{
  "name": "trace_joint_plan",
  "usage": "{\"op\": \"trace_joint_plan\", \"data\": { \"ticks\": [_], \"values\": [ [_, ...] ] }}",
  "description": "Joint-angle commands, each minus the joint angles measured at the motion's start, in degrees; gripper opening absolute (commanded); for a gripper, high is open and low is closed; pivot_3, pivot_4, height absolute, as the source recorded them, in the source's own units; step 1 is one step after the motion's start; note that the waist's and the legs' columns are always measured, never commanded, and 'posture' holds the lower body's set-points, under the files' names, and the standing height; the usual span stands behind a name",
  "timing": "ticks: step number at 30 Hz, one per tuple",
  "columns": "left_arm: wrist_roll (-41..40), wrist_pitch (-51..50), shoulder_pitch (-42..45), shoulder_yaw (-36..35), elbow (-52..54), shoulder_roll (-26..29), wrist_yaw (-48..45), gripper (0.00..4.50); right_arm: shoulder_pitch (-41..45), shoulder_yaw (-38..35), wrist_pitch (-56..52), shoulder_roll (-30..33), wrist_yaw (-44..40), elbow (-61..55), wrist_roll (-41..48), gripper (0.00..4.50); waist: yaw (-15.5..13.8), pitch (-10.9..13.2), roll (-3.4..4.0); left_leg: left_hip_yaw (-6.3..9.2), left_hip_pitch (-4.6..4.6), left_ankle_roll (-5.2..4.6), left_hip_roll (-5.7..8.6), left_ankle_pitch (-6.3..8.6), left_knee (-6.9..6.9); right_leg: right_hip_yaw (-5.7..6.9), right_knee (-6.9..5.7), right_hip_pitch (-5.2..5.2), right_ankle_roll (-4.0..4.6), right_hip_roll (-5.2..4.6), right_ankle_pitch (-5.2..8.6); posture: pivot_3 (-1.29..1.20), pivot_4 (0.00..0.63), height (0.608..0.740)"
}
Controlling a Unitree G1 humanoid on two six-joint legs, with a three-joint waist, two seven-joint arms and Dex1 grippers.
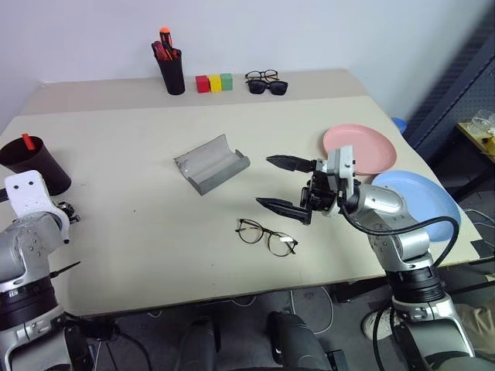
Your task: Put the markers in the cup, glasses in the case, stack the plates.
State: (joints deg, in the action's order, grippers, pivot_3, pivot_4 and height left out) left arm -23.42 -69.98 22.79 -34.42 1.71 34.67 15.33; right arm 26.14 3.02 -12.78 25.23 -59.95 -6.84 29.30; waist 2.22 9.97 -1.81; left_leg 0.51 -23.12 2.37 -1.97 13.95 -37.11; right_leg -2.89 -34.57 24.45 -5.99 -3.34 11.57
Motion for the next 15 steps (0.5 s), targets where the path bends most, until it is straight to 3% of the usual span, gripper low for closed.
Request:
{"op": "trace_joint_plan", "data": {
  "ticks": [1, 9, 15],
  "values": [
    [3.14, 0.51, 3.23, -0.67, -4.28, 1.57, 0.08, 2.30, 0.57, -0.87, 1.24, -0.38, 0.79, -1.02, -0.18, 4.50, 0.01, 0.00, 0.00, 0.00, 0.00, 0.00, 0.00, 0.00, 0.00, 0.00, -0.01, 0.00, 0.00, 0.00, 0.00, 0.00, 0.150, 0.740],
    [5.60, -3.02, 8.91, 0.33, -13.31, 2.73, -3.07, 2.30, -0.81, -1.35, 1.43, 0.13, 2.66, -2.54, -0.46, 4.50, 0.05, 0.00, 0.00, 0.00, 0.00, 0.01, 0.00, 0.00, 0.00, 0.00, 0.00, 0.00, -0.01, 0.00, 0.00, 0.00, 0.150, 0.740],
    [8.61, 0.20, 13.26, 4.17, -21.58, 5.55, -6.43, 2.30, -1.73, -1.45, 1.47, 0.51, 3.69, -3.34, -0.64, 4.50, 0.02, 0.00, 0.00, 0.00, 0.01, 0.01, 0.01, 0.00, 0.00, 0.00, -0.03, 0.00, -0.01, 0.00, 0.00, 0.00, 0.150, 0.740]
  ]
}}
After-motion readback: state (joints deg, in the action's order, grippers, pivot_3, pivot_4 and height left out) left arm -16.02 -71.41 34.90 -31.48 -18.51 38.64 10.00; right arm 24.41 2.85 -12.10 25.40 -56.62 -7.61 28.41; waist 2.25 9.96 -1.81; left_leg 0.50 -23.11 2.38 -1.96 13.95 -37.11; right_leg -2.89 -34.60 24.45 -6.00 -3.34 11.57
